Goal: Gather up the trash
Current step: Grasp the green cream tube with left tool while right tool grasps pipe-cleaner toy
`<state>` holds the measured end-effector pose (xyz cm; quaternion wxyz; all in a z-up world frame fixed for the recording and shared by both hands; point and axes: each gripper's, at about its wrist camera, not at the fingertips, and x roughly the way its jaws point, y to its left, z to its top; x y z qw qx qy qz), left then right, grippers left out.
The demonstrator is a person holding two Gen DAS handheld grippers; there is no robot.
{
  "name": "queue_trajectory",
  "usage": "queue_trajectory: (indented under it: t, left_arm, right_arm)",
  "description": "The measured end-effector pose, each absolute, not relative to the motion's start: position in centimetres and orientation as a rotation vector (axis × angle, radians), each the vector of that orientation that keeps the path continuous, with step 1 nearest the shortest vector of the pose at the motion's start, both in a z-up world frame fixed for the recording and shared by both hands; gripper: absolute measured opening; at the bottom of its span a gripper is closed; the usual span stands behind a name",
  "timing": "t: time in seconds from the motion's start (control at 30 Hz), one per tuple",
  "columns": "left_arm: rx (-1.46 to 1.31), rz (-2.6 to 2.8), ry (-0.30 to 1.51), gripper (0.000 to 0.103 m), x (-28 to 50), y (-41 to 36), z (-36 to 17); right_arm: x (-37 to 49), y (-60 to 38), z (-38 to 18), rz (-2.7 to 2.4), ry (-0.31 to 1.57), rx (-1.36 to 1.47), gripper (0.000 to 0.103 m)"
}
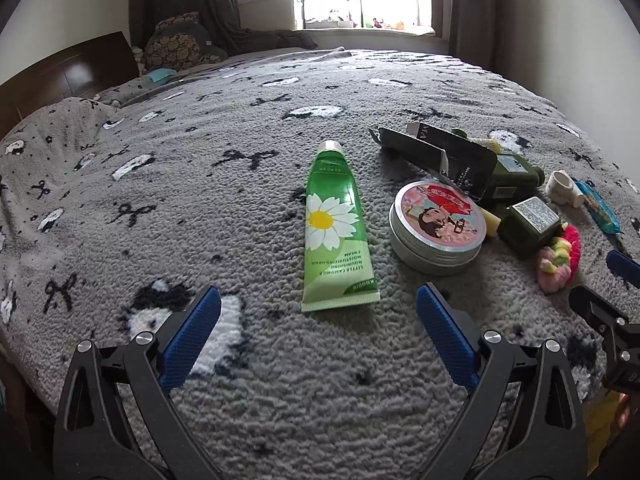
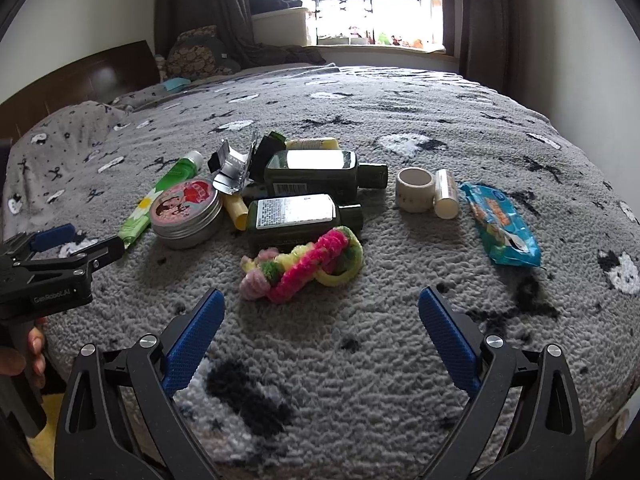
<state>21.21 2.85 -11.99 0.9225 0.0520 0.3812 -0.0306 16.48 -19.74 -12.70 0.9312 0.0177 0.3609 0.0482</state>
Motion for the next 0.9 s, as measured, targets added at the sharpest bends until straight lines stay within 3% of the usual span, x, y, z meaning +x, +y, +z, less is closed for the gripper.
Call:
queue_trajectory:
  t: [0.13,0.43,0.6,0.7,0.83,0.9]
  left_arm:
    - [0.133,-0.046,0.830,0.087,24.5,2.5,-13.3]
    - [0.103,-0.057,0.895,0.085,30.5,2.7,-13.9]
    - [0.070,-0.090,0.929,0.079,32.6,2.8,-14.2]
    - [0.080,-0.105,0.923,0.066,32.5,2.6,-14.1]
    - [0.099,-0.123,0.899,0.040,31.5,2.0,-13.8]
    - [0.104,-0.119,0.893,0.040,31.0,1.9,-13.7]
  right_arm:
    - [18.3,-19.4,-13.5,0.106,0.768,0.041,0.091]
    - [20.9,-19.3,-14.1,0.128,0.793,0.055,0.089]
    - [21.4,-19.0,-14.2,0.150,0.797,0.053,0.076]
    - [21.1,-19.1,-14.2,0.156,0.795,0.057,0.073]
    - [20.4,-19.5,-13.9,0.158,0.788,0.077,0.071]
    - [19.9,-19.6,-13.5,0.158,0.784,0.079,0.071]
